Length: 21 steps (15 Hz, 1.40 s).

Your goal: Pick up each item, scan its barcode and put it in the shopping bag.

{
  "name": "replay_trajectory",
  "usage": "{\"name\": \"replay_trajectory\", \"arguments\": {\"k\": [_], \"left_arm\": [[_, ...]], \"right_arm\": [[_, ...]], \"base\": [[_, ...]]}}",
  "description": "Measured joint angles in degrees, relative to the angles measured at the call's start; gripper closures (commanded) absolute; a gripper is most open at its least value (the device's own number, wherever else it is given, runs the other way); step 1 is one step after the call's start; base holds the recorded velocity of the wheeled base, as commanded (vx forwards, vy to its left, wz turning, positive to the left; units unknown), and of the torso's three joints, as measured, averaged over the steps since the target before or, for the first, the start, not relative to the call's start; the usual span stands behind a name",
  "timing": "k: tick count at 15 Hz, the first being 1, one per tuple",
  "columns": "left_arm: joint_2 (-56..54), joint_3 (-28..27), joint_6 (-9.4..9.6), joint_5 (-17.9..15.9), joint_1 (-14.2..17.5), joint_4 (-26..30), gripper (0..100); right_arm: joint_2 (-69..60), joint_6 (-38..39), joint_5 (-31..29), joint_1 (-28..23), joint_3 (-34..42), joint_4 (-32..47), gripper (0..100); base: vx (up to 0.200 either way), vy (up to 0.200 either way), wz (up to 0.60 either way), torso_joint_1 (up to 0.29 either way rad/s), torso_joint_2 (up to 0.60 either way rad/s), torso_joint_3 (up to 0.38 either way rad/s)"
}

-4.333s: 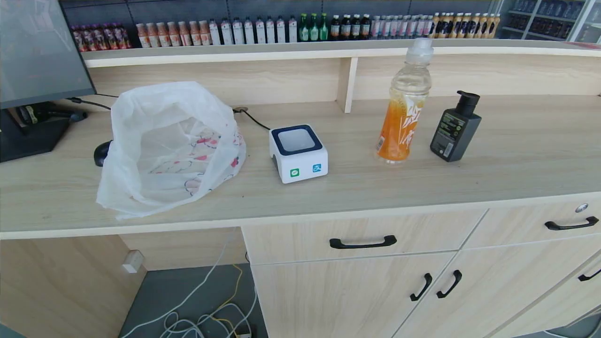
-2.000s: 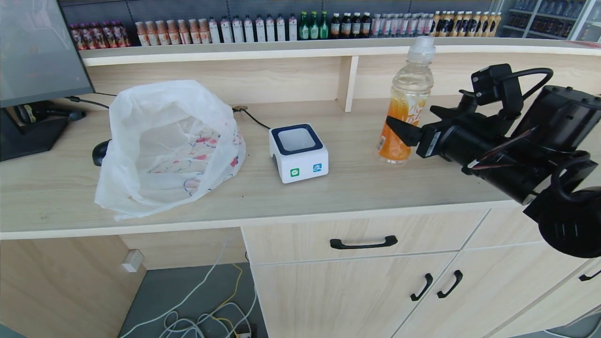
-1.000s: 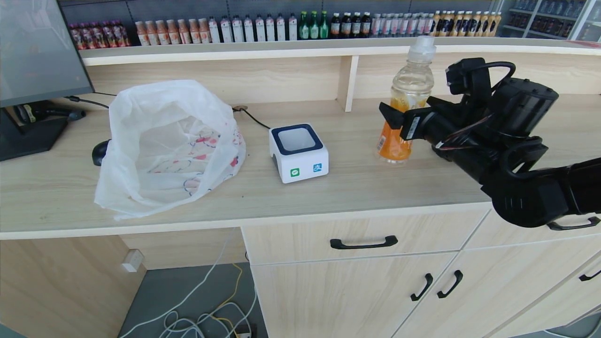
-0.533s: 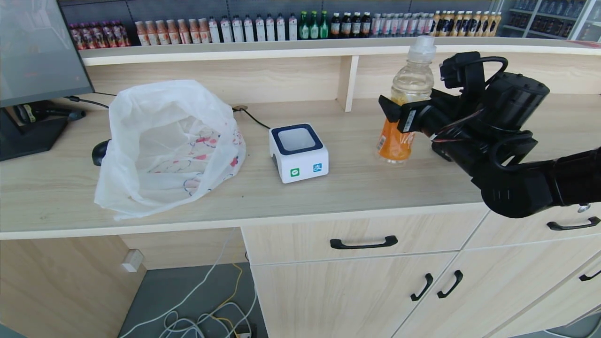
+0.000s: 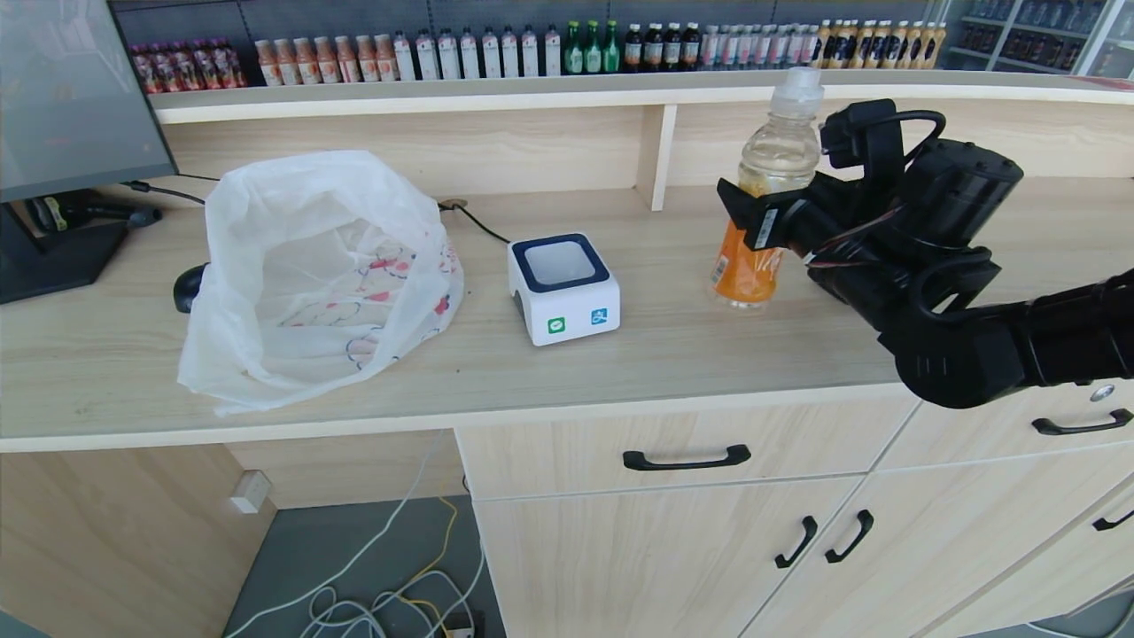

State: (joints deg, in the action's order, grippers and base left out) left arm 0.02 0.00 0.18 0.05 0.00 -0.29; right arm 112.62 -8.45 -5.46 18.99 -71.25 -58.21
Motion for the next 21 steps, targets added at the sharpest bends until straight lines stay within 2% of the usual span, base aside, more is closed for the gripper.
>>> {"name": "replay_trajectory", "arguments": {"k": [16,21], "left_arm": [[0.0,0.0,0.0,0.0,0.0,0.0,0],[0.0,0.0,0.0,0.0,0.0,0.0,0]], "right_arm": [[-4.2,0.0,0.0,-0.5,0.5,0.0,100],[-10.0,0.2,0.2,1.2,6.5,0.5,100]], "base": [[0.0,0.0,0.0,0.0,0.0,0.0],[0.0,0.0,0.0,0.0,0.0,0.0]]}}
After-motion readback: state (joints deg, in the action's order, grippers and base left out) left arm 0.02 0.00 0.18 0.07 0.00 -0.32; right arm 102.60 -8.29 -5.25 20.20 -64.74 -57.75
